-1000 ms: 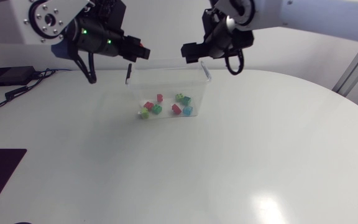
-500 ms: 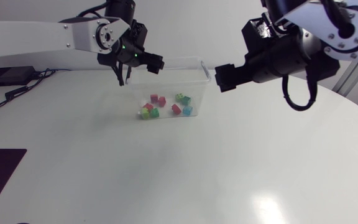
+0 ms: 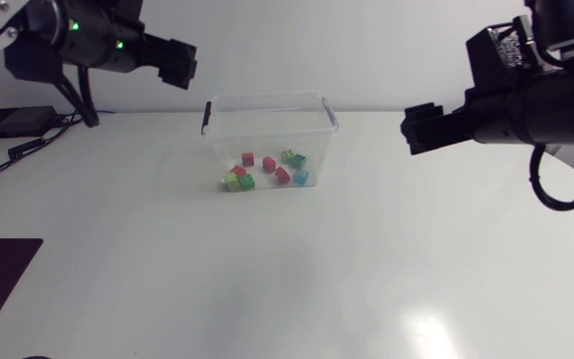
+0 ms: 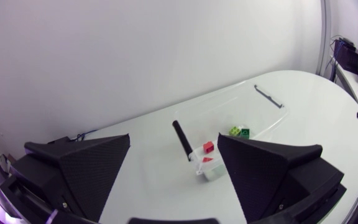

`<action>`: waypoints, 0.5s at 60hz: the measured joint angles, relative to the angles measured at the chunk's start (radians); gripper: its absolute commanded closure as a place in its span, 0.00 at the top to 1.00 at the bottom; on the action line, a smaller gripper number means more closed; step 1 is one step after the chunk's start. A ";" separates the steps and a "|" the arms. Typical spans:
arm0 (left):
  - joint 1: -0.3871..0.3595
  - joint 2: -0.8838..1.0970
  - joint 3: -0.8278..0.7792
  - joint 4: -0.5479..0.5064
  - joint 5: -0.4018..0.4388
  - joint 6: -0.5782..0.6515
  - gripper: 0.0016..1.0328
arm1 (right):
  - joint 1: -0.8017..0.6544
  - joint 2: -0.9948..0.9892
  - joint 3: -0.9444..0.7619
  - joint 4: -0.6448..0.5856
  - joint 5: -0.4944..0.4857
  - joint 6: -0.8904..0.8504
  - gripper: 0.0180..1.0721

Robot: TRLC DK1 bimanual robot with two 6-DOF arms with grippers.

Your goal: Place the duplo bricks in the container

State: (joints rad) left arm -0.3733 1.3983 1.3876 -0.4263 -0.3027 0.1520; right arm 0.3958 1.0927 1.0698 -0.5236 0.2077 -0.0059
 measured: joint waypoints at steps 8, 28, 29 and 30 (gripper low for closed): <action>0.021 -0.124 -0.097 -0.026 -0.061 0.022 0.95 | -0.005 -0.087 -0.047 0.001 0.000 -0.012 0.95; 0.114 -0.375 -0.174 -0.143 -0.088 0.062 0.96 | -0.060 -0.226 -0.111 -0.051 0.003 -0.027 0.95; 0.118 -0.385 -0.184 -0.143 -0.089 0.062 0.96 | -0.063 -0.233 -0.116 -0.052 0.003 -0.030 0.95; 0.120 -0.396 -0.195 -0.142 -0.089 0.062 0.96 | -0.068 -0.243 -0.122 -0.052 0.003 -0.031 0.95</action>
State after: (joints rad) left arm -0.2535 1.0027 1.1931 -0.5686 -0.3912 0.2138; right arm 0.3283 0.8494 0.9478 -0.5758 0.2104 -0.0364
